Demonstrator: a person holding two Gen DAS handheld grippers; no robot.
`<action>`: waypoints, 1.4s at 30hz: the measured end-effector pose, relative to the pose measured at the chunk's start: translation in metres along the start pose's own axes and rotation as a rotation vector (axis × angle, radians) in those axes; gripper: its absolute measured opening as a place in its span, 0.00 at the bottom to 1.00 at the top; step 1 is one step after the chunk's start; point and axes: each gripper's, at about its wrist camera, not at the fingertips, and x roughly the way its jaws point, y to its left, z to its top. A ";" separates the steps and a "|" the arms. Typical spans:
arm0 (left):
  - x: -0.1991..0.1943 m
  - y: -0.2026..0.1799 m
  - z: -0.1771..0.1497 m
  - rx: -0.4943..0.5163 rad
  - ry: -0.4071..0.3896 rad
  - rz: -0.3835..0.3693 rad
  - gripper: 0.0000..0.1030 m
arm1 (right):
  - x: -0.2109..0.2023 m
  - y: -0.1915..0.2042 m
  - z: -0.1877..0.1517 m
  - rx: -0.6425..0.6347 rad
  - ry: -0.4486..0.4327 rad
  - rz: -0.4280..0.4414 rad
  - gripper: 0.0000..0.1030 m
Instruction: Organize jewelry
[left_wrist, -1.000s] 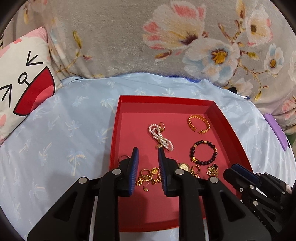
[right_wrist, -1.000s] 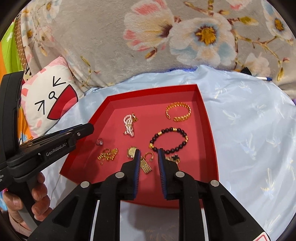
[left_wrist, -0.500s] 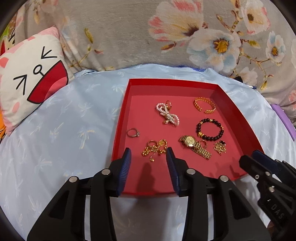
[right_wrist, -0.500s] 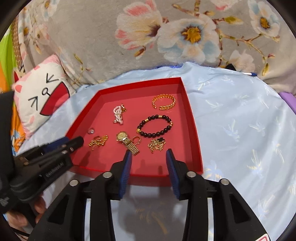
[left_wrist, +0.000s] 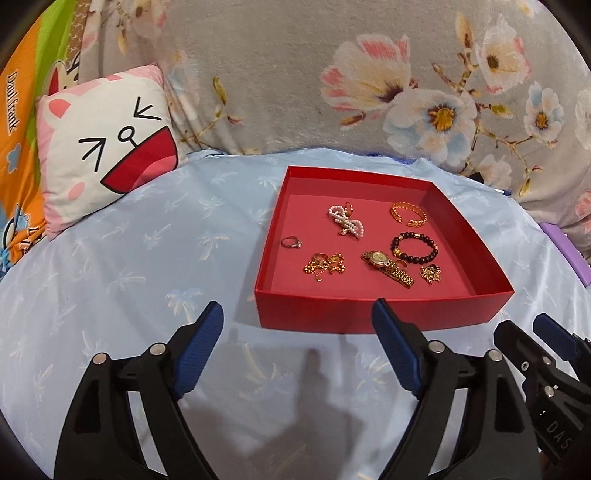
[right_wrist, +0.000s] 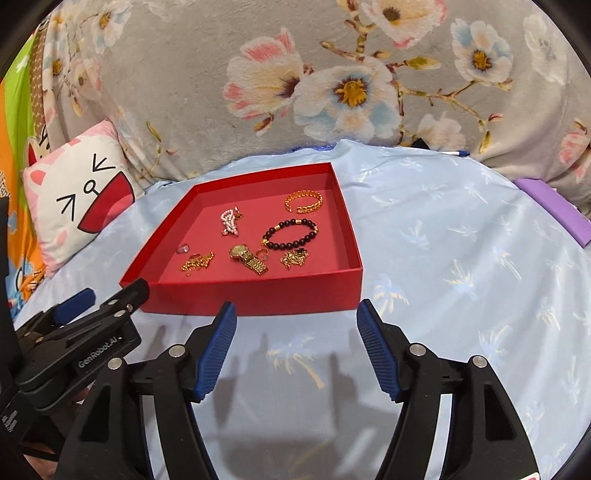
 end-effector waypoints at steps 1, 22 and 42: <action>-0.001 0.000 -0.002 0.001 -0.006 0.005 0.81 | -0.002 0.001 -0.002 -0.005 -0.005 -0.005 0.68; -0.004 -0.001 0.002 0.019 -0.017 0.007 0.85 | -0.001 0.015 0.009 -0.071 -0.017 -0.034 0.74; -0.002 0.002 0.004 0.018 -0.013 0.020 0.85 | -0.001 0.017 0.010 -0.076 -0.018 -0.033 0.74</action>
